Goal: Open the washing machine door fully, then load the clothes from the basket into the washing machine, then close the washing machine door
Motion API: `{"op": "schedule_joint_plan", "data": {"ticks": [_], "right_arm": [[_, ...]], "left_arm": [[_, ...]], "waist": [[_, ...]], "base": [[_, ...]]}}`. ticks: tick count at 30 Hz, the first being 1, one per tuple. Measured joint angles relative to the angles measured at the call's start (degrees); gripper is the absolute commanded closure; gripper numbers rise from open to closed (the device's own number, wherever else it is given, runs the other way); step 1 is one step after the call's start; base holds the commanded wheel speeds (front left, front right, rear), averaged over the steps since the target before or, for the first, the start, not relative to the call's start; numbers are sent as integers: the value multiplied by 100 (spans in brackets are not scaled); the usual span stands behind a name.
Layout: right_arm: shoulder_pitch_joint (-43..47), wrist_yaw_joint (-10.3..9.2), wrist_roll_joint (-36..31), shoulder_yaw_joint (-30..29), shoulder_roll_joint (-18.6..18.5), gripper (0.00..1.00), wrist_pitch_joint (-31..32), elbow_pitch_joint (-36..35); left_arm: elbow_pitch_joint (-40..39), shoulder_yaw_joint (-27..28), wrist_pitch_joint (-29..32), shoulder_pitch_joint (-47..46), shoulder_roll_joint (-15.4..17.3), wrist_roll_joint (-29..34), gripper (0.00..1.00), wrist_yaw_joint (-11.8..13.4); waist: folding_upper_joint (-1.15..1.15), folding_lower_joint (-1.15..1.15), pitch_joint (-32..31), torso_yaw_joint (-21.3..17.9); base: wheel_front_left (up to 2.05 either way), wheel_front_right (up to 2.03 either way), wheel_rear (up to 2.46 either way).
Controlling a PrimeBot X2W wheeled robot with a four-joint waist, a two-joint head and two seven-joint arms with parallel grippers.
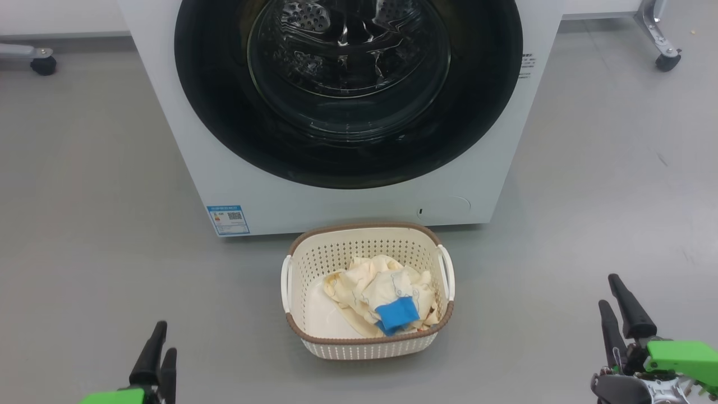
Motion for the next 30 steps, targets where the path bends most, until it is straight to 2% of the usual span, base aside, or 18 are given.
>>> {"op": "schedule_joint_plan", "data": {"ticks": [9, 22, 30], "right_arm": [[-1, 0, -441, -55, 0, 0, -221, -312], [-3, 0, -1144, -193, 0, 0, -428, -754], [-3, 0, -1761, -175, 0, 0, -571, -1028]], "left_arm": [[-185, -33, -203, -76, 1, -32, 0, 8], [-670, -47, -414, -171, 4, 461, 0, -3], [-938, -46, -555, -174, 5, 1225, 0, 7]], "waist": [[0, 0, -17, 17], [0, 0, -49, 72], [0, 0, -59, 101]], "base": [[0, 0, 0], [0, 0, 0], [0, 0, 0]]}}
